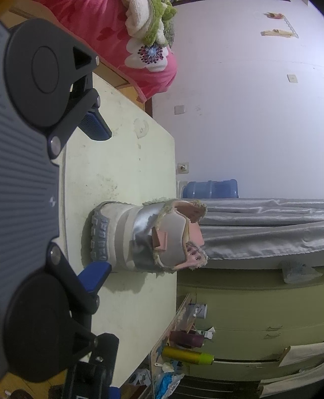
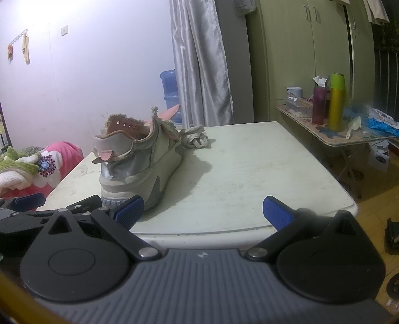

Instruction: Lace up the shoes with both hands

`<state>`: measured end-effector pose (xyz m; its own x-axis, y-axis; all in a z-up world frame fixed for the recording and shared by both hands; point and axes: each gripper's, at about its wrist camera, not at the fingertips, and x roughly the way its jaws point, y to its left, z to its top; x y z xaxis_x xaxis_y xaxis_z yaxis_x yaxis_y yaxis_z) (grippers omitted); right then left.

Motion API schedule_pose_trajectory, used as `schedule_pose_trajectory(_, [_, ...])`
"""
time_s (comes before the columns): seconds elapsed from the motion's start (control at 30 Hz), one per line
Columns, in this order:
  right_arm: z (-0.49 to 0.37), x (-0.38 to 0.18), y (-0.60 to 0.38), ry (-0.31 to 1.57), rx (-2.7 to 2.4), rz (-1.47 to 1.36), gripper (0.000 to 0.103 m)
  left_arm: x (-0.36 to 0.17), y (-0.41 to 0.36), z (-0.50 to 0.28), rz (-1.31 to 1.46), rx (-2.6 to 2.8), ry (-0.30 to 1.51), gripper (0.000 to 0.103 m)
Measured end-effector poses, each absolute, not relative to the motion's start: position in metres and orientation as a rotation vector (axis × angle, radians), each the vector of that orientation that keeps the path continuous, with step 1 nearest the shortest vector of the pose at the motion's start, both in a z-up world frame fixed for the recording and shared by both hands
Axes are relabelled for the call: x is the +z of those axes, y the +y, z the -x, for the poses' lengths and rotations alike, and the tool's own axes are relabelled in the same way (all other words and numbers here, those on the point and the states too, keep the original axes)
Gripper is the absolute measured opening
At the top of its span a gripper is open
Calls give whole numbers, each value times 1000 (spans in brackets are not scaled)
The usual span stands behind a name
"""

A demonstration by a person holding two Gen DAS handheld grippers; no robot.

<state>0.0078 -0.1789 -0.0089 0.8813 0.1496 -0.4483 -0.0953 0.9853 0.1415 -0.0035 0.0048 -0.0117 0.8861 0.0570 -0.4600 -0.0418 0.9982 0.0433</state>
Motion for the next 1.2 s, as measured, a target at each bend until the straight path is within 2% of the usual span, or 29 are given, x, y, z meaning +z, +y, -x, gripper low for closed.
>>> schedule_pose_trajectory(0.93, [-13, -14, -178, 493, 158, -133, 102, -23, 0, -4, -80, 64, 475, 103])
schedule_pose_trajectory(1.2, [-21, -16, -186, 480, 221, -220, 102, -22, 8, -5, -73, 32, 465, 103])
